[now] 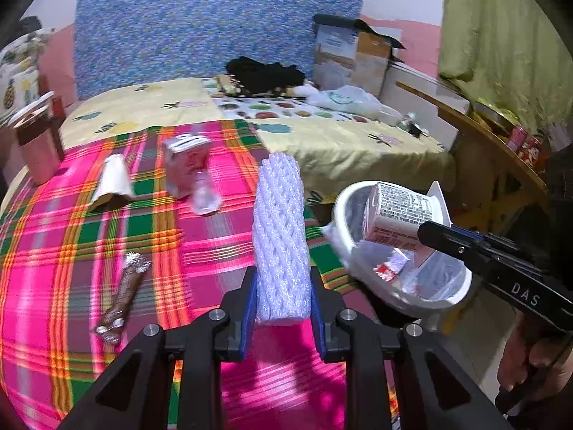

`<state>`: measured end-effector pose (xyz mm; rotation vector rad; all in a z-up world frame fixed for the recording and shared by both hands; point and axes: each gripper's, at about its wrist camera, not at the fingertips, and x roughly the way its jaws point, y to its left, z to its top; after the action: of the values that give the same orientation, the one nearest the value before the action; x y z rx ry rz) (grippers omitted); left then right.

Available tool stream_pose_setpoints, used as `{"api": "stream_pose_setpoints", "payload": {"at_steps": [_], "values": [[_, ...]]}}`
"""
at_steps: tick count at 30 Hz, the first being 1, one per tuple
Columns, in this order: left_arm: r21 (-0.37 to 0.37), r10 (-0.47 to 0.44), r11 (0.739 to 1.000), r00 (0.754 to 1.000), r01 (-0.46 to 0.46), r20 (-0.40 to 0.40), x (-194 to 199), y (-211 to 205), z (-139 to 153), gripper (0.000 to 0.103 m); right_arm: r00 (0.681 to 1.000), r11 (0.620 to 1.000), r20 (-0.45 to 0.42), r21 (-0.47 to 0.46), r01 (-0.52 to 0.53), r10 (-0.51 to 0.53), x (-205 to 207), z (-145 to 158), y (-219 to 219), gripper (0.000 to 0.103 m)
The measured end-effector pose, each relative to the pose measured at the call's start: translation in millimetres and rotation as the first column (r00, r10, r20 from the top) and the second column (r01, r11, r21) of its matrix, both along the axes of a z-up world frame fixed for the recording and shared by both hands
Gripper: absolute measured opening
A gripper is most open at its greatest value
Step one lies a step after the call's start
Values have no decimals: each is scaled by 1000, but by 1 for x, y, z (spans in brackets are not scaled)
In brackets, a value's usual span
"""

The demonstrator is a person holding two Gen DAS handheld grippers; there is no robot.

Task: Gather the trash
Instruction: 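Carry the foam net and yogurt cup with both tools over the white bin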

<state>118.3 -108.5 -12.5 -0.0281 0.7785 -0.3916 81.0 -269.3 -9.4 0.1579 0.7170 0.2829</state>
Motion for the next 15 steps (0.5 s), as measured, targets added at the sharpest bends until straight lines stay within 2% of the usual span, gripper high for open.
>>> {"api": "stream_pose_setpoints", "payload": {"at_steps": [15], "values": [[-14,-142,990,990,142,-15,10,-63,-8,27,988,989,-44,3,149,-149,-12,-12,-53,11]]}}
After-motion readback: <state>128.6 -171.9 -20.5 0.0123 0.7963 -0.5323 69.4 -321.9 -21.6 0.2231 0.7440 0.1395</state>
